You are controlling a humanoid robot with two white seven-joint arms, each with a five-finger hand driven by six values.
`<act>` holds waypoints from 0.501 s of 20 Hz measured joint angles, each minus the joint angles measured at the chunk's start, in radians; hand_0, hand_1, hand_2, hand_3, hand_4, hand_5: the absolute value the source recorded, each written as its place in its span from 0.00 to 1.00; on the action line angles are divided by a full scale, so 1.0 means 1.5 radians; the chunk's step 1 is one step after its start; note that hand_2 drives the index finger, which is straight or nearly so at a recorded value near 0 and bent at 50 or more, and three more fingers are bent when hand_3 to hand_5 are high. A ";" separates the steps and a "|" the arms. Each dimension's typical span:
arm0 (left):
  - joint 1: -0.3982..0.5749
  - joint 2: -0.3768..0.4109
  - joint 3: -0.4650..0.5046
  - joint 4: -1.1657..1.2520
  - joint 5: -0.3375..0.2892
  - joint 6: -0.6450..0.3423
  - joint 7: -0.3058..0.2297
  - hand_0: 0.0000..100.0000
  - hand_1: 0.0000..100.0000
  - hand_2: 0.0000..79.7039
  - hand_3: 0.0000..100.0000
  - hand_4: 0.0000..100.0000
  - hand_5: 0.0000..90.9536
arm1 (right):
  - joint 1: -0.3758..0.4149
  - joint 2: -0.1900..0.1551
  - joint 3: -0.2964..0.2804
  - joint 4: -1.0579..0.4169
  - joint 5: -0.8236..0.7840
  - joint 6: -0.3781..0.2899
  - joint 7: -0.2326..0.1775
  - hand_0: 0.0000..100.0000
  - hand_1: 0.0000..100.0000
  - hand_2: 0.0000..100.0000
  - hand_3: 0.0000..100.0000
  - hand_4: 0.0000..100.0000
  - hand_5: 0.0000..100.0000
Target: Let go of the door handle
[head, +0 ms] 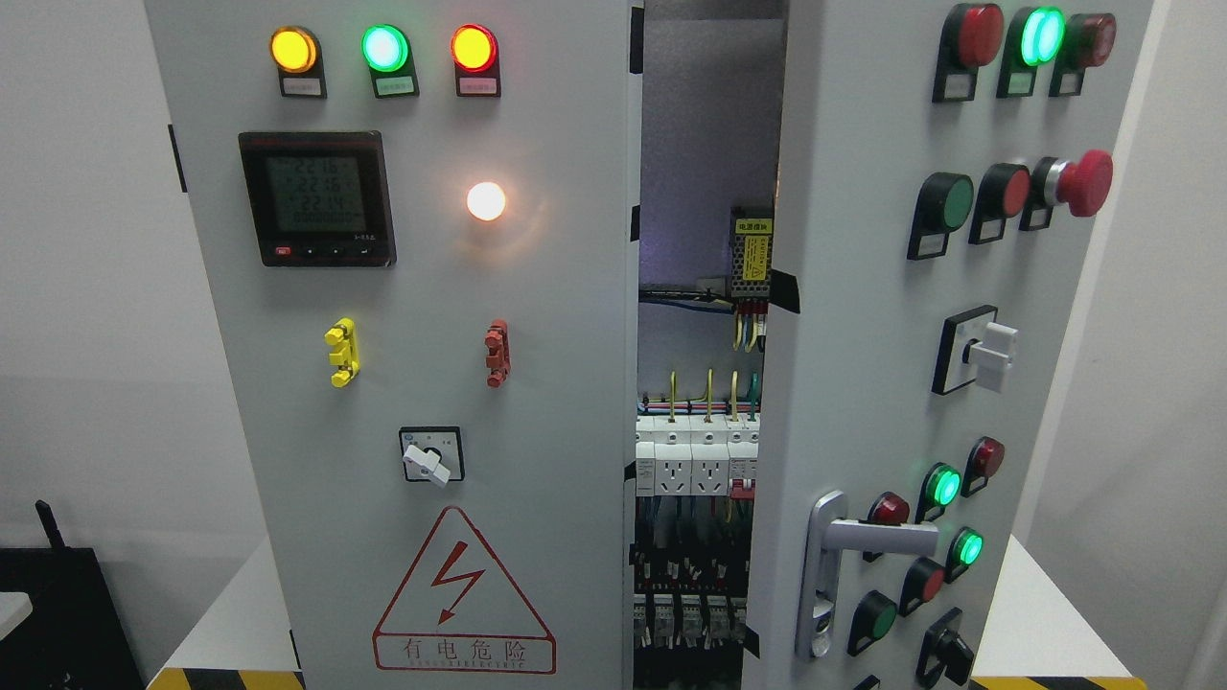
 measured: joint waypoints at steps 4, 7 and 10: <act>0.000 0.000 0.000 0.000 0.000 0.000 0.000 0.12 0.39 0.00 0.00 0.00 0.00 | 0.011 0.029 -0.019 0.107 -0.003 -0.016 0.003 0.51 0.24 0.39 0.68 0.57 0.64; 0.000 0.000 0.000 0.000 0.000 0.000 0.000 0.12 0.39 0.00 0.00 0.00 0.00 | 0.014 0.045 -0.030 0.192 -0.005 -0.020 0.024 0.52 0.23 0.32 0.59 0.49 0.53; 0.000 0.000 0.000 0.000 0.000 0.000 0.000 0.12 0.39 0.00 0.00 0.00 0.00 | 0.016 0.057 -0.038 0.275 -0.006 -0.021 0.052 0.52 0.22 0.26 0.47 0.39 0.45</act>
